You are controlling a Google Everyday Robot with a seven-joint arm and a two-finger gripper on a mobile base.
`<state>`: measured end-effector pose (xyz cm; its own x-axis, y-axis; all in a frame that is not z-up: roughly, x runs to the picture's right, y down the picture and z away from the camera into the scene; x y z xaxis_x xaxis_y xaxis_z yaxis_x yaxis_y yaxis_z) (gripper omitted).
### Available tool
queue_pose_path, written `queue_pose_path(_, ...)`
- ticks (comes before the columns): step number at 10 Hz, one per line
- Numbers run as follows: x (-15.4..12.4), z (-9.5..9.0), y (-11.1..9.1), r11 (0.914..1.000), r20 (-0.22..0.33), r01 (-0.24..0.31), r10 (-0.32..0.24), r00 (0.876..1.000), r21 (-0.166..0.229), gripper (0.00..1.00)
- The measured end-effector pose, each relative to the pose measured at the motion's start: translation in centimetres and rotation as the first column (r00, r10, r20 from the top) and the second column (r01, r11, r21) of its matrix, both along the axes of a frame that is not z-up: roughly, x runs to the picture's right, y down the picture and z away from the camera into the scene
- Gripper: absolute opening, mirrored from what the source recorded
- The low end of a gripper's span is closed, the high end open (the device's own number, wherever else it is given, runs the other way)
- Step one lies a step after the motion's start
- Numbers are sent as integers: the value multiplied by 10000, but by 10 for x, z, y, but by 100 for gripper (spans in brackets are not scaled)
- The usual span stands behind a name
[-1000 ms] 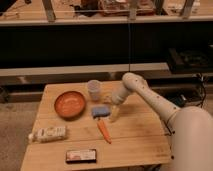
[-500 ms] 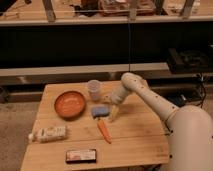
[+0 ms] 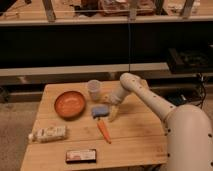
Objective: Place the white sponge in the ceramic cup
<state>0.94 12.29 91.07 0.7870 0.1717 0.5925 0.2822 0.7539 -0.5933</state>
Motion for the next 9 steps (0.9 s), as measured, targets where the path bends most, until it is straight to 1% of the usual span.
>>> queue_pose_path(3, 0, 1, 2, 10000, 112, 51, -51, 9999, -16, 80)
queue_pose_path(4, -1, 1, 3, 10000, 159, 96, -96, 9998, -7, 78)
queue_pose_path(5, -2, 0, 3, 9997, 248, 217, -218, 9995, 67, 66)
queue_pose_path(7, -4, -1, 3, 9994, 288, 315, -318, 9991, 121, 50)
queue_pose_path(8, -4, -1, 3, 9993, 279, 338, -342, 9990, 145, 40)
queue_pose_path(9, -3, -1, 3, 9990, 138, 414, -417, 9990, 193, 26)
